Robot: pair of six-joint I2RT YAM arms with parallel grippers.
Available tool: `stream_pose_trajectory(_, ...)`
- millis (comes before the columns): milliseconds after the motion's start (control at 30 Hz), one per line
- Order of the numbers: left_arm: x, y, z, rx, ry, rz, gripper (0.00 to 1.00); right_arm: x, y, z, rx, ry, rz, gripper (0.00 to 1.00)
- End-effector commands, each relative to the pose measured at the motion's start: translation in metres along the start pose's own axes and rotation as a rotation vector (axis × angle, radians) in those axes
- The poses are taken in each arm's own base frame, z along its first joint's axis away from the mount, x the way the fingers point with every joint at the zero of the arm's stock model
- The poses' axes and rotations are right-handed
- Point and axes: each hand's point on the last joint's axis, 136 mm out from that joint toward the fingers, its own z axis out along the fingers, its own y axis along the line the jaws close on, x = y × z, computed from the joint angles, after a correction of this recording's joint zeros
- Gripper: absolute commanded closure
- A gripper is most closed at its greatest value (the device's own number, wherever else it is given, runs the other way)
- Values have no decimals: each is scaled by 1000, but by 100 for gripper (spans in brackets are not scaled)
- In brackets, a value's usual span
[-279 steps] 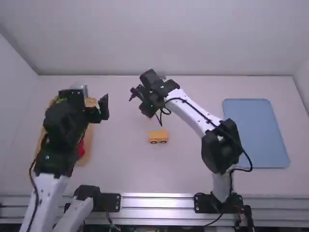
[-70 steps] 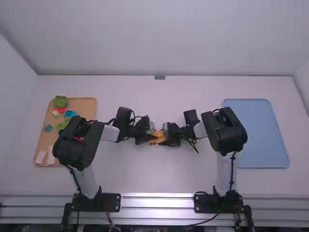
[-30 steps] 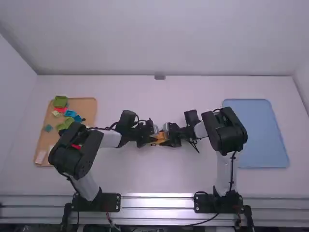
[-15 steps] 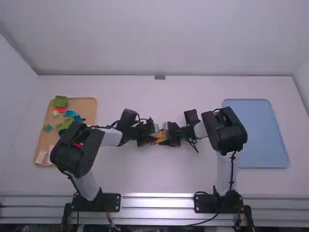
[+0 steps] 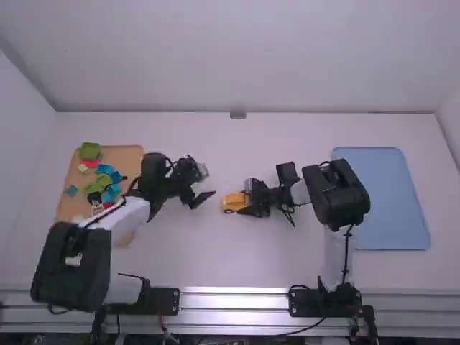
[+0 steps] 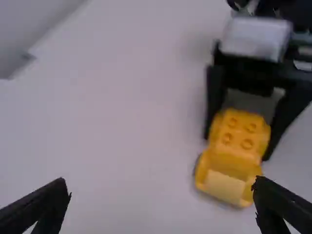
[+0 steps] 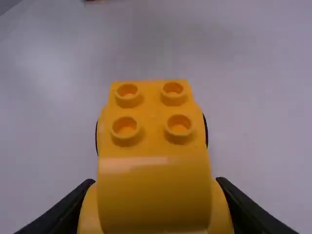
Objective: Assemble lego blocks to make yellow taxi
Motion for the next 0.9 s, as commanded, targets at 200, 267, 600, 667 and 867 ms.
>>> stream_pose_trajectory(200,-4,48,-52,-309,-6,-305,1,-10,-54,-120,452,333,220,61)
stream_pose_trajectory(267,1,51,-53,-338,13,-324,1,-11,-54,-151,552,425,243,61)
stream_pose_trajectory(600,12,47,-51,-358,7,-312,1,-8,-61,-355,1221,519,410,67)
stream_pose_trajectory(667,12,46,-51,-360,3,-309,1,4,-64,-386,1338,430,485,66)
stream_pose_trajectory(867,13,46,-51,-360,4,-311,1,55,-58,-429,1443,161,697,55)
